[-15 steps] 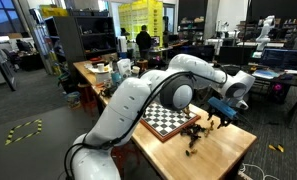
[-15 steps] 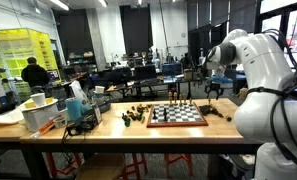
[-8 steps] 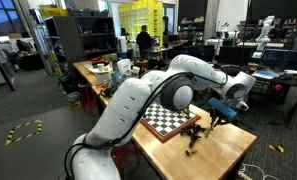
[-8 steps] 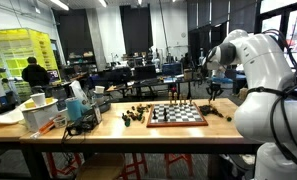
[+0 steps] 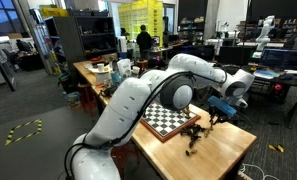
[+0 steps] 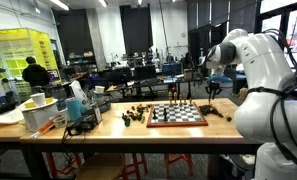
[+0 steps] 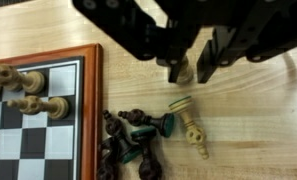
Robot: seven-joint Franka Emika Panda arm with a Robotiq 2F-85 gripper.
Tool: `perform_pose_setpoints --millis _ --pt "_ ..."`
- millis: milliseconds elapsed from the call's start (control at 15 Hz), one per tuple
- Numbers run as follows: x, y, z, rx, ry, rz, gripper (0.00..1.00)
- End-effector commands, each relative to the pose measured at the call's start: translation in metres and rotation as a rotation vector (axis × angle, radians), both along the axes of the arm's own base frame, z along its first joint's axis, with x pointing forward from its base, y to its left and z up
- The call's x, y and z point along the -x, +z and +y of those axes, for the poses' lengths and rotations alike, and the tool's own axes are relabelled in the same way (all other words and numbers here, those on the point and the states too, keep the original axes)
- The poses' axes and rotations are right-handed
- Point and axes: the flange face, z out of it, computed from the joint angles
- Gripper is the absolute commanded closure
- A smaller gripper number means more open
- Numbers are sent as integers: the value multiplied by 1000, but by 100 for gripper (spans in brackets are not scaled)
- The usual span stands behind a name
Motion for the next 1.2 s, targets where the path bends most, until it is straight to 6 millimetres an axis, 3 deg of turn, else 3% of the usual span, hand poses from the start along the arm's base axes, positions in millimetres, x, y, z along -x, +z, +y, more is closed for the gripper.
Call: perform_pose_setpoints --millis 0,400,667,1133 --pt "0 27 5 -22 40 -49 43" --pt "-7 31 0 -6 51 -61 2" --pt "-8 25 -1 -10 50 -51 1" --pt "-6 0 -10 -20 38 -17 9"
